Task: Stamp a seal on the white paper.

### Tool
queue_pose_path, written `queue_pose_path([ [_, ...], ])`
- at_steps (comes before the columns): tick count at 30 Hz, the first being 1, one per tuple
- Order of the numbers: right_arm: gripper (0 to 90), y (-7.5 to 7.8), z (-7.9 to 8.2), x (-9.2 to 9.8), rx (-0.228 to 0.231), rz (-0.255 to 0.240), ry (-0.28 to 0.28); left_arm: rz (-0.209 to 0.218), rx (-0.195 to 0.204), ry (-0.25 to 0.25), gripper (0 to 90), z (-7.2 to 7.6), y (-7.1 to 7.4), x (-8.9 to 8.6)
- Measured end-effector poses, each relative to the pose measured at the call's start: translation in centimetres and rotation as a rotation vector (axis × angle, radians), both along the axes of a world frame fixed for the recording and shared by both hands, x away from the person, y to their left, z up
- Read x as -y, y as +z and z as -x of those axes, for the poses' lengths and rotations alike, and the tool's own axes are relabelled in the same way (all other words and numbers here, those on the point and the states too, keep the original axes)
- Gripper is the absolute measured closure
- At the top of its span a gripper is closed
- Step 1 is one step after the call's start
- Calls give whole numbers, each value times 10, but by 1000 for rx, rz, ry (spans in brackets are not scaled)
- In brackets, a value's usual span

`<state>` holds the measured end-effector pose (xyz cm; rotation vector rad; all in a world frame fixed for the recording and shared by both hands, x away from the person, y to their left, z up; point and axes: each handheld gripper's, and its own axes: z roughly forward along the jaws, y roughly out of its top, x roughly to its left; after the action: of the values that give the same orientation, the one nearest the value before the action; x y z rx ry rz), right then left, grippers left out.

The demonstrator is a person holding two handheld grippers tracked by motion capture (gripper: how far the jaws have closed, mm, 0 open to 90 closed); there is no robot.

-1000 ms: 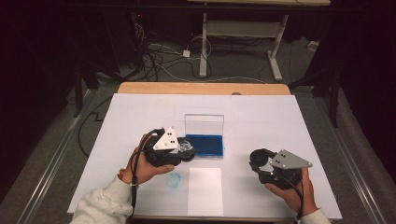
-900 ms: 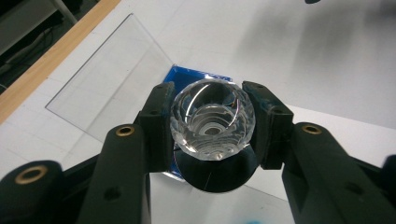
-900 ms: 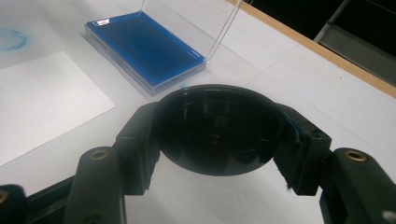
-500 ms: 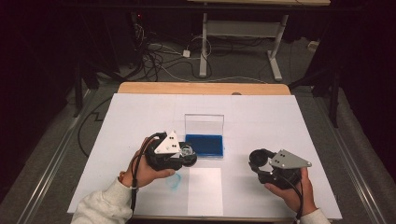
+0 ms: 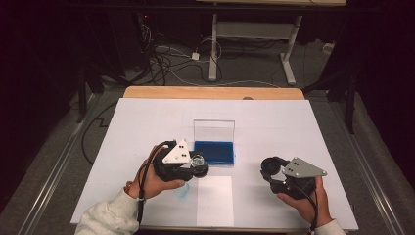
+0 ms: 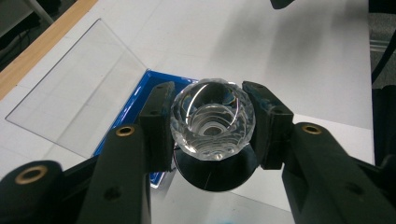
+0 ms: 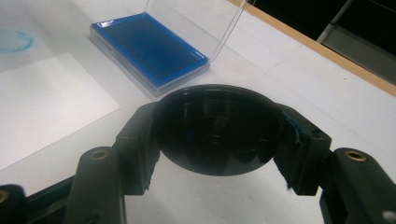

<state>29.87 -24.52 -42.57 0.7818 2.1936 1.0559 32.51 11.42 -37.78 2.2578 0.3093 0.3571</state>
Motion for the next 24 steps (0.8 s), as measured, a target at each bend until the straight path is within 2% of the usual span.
queue_pose_path([
  [6, 384, 0, 2, 1, -1, -5, -4, -21, -20, -40, 552, 5, -1, 5],
  [13, 384, -2, 2, 0, -8, 7, -2, -35, -36, -64, 551, 8, -6, 13],
  [24, 384, -3, 2, -1, -15, 9, -3, -66, -41, -108, 551, 17, -13, 25],
])
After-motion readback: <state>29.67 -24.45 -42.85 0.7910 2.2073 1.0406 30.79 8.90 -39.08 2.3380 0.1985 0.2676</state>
